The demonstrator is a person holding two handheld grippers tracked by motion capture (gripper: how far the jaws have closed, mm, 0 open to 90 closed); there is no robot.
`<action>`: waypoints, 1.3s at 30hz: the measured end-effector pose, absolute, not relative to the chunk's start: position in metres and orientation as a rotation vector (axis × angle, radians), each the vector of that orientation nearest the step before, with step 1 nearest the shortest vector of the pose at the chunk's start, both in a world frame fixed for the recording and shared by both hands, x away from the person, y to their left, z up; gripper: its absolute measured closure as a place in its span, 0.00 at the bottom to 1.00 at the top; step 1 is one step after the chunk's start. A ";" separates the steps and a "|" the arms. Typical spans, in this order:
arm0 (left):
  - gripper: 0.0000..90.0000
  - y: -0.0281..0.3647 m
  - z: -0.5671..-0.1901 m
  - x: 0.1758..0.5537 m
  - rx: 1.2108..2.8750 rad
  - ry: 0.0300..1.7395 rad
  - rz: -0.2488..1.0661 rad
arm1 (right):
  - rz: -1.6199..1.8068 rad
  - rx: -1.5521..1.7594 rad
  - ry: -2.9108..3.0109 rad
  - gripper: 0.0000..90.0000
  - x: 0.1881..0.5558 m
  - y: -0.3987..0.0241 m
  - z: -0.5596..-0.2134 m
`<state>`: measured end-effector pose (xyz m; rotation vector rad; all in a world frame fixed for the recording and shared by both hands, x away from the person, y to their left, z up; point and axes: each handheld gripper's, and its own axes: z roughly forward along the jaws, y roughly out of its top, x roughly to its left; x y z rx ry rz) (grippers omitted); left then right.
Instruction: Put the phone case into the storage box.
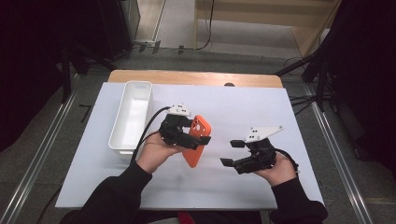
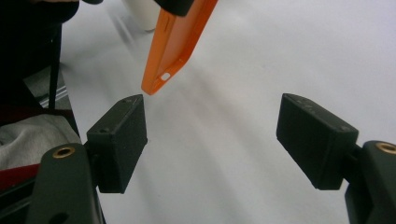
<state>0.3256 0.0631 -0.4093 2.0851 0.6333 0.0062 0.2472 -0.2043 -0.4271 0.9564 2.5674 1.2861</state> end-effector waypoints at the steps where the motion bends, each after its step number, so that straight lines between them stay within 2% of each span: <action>1: 0.18 0.063 -0.409 0.325 2.083 0.635 0.007 | 1.291 0.959 2.565 0.26 0.246 -0.204 -0.429; 20: 0.18 0.068 -0.407 0.326 2.078 0.614 -0.014 | 1.339 1.025 2.509 0.26 0.232 -0.217 -0.468; 39: 0.18 0.074 -0.404 0.328 2.087 0.600 -0.028 | 1.360 1.092 2.469 0.26 0.222 -0.232 -0.487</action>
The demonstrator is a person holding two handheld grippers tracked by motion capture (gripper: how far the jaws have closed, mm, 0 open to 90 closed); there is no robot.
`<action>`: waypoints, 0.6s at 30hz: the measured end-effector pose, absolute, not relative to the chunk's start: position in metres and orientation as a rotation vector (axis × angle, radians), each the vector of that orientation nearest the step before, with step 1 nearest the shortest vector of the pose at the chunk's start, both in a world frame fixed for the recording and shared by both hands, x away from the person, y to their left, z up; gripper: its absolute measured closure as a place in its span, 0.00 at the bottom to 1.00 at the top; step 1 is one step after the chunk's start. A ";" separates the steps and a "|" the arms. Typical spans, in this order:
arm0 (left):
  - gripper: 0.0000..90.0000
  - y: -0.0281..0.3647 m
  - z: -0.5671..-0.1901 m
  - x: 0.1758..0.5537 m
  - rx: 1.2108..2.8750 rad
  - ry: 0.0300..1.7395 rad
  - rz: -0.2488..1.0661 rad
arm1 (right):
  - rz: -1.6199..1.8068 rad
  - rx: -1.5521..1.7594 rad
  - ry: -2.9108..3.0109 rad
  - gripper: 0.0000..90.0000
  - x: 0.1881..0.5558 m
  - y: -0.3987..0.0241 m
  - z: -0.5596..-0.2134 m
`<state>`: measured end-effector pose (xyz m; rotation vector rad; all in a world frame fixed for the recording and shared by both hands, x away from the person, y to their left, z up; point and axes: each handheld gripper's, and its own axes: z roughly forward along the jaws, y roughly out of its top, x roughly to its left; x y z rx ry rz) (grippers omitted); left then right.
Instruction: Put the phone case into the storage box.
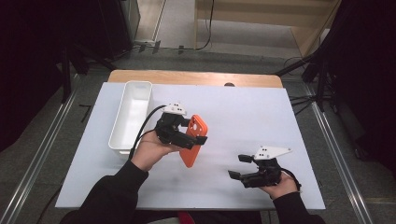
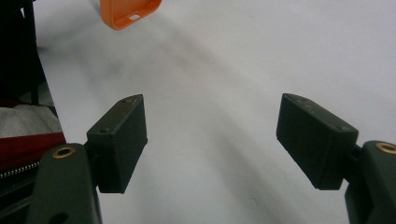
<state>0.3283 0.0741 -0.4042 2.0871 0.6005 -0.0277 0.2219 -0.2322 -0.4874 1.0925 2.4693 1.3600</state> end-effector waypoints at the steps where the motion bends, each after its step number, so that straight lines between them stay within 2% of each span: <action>1: 0.18 0.075 -0.404 0.328 2.084 0.603 -0.030 | 1.361 1.096 2.468 0.26 0.222 -0.232 -0.488; 18: 0.18 0.094 -0.385 0.334 2.084 0.600 -0.061 | 1.392 1.111 2.449 0.26 0.225 -0.237 -0.488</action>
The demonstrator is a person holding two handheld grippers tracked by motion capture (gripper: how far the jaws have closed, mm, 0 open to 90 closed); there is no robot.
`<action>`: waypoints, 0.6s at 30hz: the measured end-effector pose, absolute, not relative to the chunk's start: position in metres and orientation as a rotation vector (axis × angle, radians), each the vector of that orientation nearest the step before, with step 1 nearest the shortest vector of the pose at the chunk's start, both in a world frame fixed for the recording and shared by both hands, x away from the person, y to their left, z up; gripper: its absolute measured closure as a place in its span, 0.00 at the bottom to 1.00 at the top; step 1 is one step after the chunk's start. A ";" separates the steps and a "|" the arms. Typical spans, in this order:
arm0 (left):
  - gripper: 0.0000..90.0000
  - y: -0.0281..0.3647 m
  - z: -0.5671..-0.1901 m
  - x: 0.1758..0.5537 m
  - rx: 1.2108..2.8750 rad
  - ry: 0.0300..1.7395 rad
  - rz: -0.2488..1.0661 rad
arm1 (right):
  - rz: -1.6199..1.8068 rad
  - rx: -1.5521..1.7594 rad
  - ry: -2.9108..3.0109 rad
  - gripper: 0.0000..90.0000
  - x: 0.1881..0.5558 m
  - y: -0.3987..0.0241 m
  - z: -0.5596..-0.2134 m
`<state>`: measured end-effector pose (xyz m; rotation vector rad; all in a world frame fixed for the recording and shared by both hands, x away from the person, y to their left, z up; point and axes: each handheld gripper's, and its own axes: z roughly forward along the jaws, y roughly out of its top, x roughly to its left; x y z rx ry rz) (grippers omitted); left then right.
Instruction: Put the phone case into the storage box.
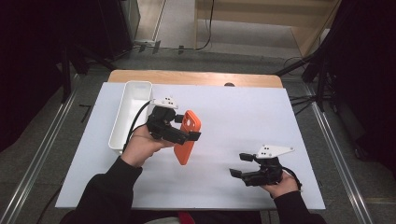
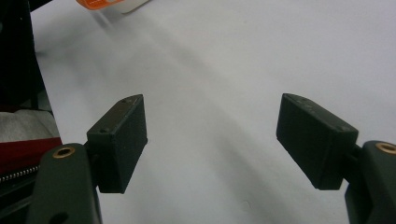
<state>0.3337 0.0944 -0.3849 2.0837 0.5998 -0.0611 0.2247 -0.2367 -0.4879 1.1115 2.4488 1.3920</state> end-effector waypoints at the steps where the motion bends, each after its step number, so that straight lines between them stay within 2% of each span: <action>1: 0.18 0.095 -0.385 0.334 2.082 0.603 -0.066 | 1.396 1.112 2.450 0.26 0.225 -0.237 -0.488; 18: 0.18 0.107 -0.371 0.340 2.086 0.602 -0.081 | 1.419 1.130 2.441 0.26 0.225 -0.241 -0.489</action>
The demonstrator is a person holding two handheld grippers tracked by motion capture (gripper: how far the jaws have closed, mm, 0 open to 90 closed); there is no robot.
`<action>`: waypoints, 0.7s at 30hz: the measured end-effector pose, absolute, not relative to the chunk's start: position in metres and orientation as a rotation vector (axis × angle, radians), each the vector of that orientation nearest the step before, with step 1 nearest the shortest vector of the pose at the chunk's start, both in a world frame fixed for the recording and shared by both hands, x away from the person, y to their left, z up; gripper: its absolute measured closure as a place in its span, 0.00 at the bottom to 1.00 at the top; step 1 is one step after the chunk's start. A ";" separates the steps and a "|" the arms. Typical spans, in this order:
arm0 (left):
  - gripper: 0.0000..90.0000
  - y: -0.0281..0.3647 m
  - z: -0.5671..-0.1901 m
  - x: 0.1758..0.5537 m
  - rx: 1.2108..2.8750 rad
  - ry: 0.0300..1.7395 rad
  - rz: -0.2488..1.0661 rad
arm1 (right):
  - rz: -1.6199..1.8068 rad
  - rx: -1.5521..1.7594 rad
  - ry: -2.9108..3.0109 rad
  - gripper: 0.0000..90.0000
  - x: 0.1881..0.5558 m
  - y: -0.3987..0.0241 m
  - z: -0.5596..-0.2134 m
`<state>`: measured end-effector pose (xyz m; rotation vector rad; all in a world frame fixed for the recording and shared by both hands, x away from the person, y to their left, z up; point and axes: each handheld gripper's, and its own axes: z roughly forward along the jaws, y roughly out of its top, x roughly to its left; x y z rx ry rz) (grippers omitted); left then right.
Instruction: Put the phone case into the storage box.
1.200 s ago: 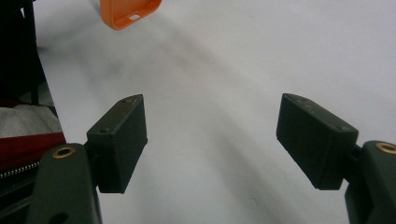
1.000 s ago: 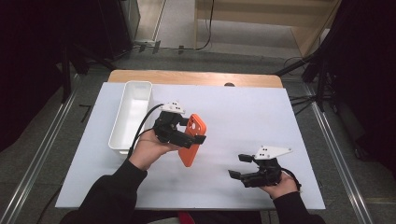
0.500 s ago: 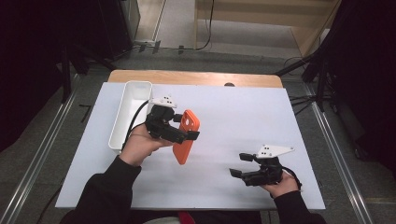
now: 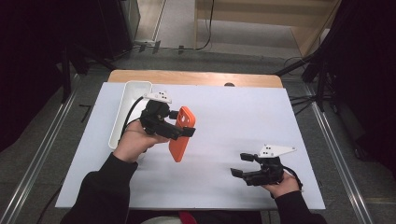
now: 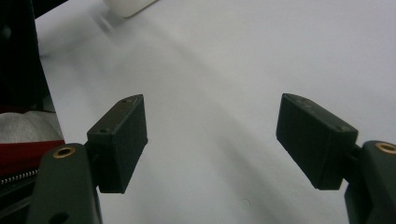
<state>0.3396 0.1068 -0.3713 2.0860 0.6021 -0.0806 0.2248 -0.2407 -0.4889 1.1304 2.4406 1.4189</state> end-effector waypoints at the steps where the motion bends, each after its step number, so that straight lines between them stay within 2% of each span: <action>1: 0.18 0.107 -0.370 0.340 2.086 0.601 -0.081 | 1.419 1.129 2.442 0.26 0.225 -0.241 -0.489; 21: 0.18 0.129 -0.352 0.337 2.060 0.623 -0.061 | 1.409 1.121 2.465 0.26 0.226 -0.236 -0.489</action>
